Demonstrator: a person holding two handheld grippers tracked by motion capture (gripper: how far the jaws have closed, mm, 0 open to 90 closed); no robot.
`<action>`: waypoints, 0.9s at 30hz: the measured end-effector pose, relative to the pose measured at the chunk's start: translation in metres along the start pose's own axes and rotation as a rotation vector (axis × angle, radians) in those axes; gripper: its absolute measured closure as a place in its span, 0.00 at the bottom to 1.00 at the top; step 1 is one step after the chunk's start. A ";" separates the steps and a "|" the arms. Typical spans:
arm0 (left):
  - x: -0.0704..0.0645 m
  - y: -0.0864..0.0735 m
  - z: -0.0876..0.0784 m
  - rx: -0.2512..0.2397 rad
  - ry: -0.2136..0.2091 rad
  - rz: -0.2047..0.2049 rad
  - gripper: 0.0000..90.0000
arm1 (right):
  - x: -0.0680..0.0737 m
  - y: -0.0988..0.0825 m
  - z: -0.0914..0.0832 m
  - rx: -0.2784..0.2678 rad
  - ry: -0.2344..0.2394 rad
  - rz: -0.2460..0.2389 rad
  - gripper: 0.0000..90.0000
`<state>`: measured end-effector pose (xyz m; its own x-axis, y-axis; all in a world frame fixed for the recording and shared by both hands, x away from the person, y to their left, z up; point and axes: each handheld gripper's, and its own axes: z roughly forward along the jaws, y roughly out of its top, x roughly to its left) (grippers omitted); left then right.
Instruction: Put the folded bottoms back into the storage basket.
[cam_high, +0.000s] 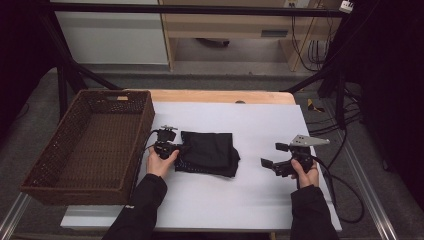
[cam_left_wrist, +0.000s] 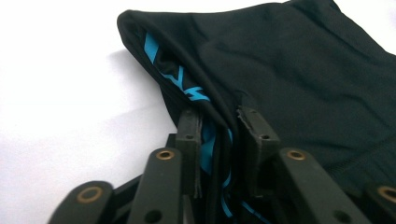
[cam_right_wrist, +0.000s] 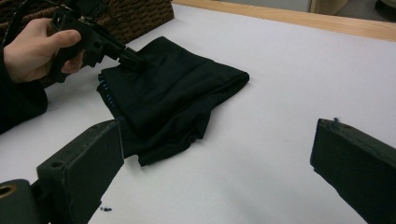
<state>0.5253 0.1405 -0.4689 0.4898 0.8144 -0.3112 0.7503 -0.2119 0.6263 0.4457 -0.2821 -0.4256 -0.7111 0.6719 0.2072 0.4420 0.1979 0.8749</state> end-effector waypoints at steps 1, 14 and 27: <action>0.000 0.000 0.000 -0.001 0.000 -0.003 0.82 | 0.000 0.000 0.000 0.000 0.001 0.000 0.03; -0.008 -0.002 0.002 -0.002 0.056 0.068 0.87 | 0.000 0.000 0.000 -0.003 0.001 0.005 0.03; -0.008 0.003 -0.004 -0.003 0.023 0.058 0.90 | -0.001 -0.001 -0.001 -0.003 0.001 0.009 0.03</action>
<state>0.5217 0.1354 -0.4618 0.5220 0.8131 -0.2576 0.7196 -0.2577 0.6449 0.4458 -0.2836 -0.4265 -0.7078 0.6728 0.2153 0.4464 0.1897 0.8745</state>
